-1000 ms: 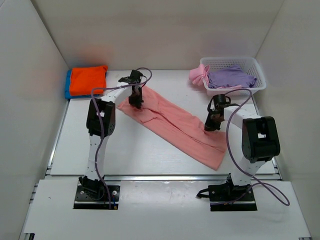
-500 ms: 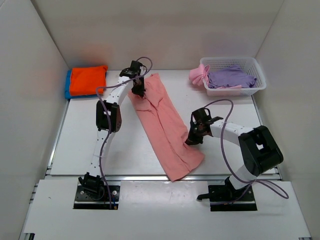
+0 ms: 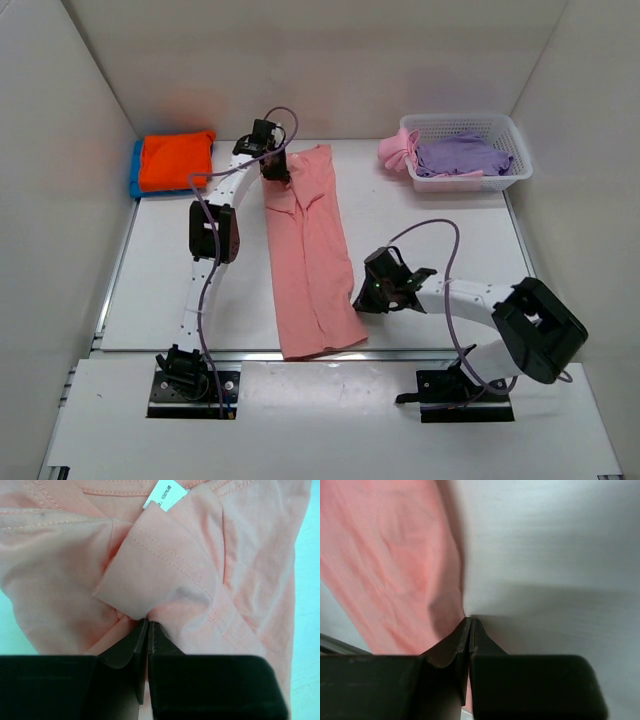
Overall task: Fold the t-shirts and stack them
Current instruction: Rotate the tshirt 90 degrees, then grab the bottom of the folded rectangular tshirt with both arms
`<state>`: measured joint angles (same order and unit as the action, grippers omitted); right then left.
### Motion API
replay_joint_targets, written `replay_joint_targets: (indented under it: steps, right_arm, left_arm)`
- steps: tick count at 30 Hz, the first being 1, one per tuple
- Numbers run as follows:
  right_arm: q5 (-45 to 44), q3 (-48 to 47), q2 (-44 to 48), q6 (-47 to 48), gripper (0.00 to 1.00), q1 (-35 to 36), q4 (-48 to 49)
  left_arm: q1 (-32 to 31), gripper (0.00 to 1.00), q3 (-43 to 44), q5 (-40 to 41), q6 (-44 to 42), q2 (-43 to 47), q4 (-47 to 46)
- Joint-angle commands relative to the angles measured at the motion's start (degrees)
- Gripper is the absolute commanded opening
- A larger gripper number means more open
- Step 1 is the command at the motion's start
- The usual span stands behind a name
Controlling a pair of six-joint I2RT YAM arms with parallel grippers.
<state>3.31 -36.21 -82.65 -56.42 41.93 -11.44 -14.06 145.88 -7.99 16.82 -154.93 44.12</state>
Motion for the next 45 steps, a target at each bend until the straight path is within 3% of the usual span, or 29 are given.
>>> replay_joint_targets:
  steps: [1,8,13,15,17,20,22,23,25,31,35,41,45]
  right_arm:
    - [-9.46,5.87,3.1,-6.67,0.0,-0.18,-1.57]
    - [-11.05,8.0,6.19,-5.73,0.0,-2.55,1.69]
    - [-9.03,6.68,8.82,2.0,0.0,-3.52,4.58]
    - [-6.75,7.11,10.83,7.96,0.0,-5.88,5.99]
    - [-4.02,7.9,12.86,11.76,0.0,-8.78,6.96]
    - [2.65,7.73,16.46,17.57,0.01,-14.57,6.7]
    - [8.95,7.91,17.34,22.04,0.2,-20.11,6.44]
    - [11.6,7.99,17.78,23.54,0.29,-21.27,5.48]
    - [17.07,7.56,17.44,26.0,0.34,-24.52,3.28]
    - [21.21,9.92,18.75,25.4,0.46,-20.59,1.77]
    - [20.07,13.43,19.55,20.84,0.47,-16.28,6.42]
    - [21.39,16.78,17.88,17.05,0.46,-11.8,10.83]
    - [21.74,16.61,15.95,15.12,0.46,-9.07,12.93]
  left_arm:
    - [0.0,0.15,0.81,-2.65,0.67,0.34,-7.89]
    - [1.84,0.14,1.59,-4.49,3.83,-0.46,-16.51]
    - [2.64,0.21,6.95,-15.1,9.45,3.83,-19.51]
    - [0.8,0.43,7.06,-18.54,9.55,8.91,-19.42]
    - [-0.25,0.48,-0.13,-18.2,8.32,16.3,-19.07]
    - [-0.96,0.5,-22.87,-17.16,7.17,33.93,-22.75]
    - [-0.44,0.51,-42.17,-16.54,8.66,41.59,-26.44]
    - [-0.18,0.51,-45.65,-16.45,9.19,46.25,-26.54]
    - [0.0,0.5,-59.94,-15.39,8.59,53.22,-24.53]
    - [-8.5,0.57,-88.7,-1.07,6.03,74.85,-17.14]
    - [-7.56,0.63,-107.6,-7.2,10.76,86.78,-18.8]
    - [-9.13,0.68,-117.22,-9.5,13.24,100.17,-19.86]
    - [-9.22,0.6,-120.65,-11.96,15.34,101.5,-19.95]
